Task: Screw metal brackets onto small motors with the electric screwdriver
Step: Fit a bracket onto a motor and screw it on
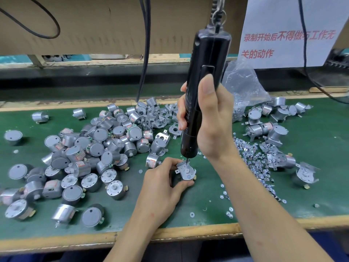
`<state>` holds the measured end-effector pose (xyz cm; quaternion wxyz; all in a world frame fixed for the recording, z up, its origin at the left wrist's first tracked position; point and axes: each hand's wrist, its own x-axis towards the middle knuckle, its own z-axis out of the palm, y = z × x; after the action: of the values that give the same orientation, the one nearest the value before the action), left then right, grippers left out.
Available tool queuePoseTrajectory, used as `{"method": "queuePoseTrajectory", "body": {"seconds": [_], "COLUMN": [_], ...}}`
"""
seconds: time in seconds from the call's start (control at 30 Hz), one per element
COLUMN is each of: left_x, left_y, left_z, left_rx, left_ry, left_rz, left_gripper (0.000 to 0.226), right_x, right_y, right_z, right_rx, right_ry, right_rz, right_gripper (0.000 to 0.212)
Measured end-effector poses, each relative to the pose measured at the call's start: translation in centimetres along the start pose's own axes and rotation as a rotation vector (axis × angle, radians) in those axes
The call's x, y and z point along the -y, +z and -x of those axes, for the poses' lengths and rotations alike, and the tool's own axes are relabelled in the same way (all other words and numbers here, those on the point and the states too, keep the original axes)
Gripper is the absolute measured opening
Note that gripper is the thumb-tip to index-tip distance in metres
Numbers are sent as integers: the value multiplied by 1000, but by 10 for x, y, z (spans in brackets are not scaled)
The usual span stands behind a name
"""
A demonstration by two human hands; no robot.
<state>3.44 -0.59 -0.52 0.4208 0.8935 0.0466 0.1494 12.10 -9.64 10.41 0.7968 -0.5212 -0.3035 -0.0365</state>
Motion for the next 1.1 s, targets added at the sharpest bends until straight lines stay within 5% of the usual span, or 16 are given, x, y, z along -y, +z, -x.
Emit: {"method": "queuePoseTrajectory", "body": {"seconds": [0.8, 1.1], "left_x": [2, 1], "left_y": [2, 5], "left_z": [1, 1], "left_rx": [-27, -17], "left_ry": [33, 25], "left_rz": [-61, -103], "left_gripper": [38, 37], "right_x": [-9, -14], "right_y": [3, 3], "right_z": [3, 6], "right_rx": [61, 68], "right_ry": [-4, 10], "right_rz": [28, 38], "right_gripper": [88, 64]}}
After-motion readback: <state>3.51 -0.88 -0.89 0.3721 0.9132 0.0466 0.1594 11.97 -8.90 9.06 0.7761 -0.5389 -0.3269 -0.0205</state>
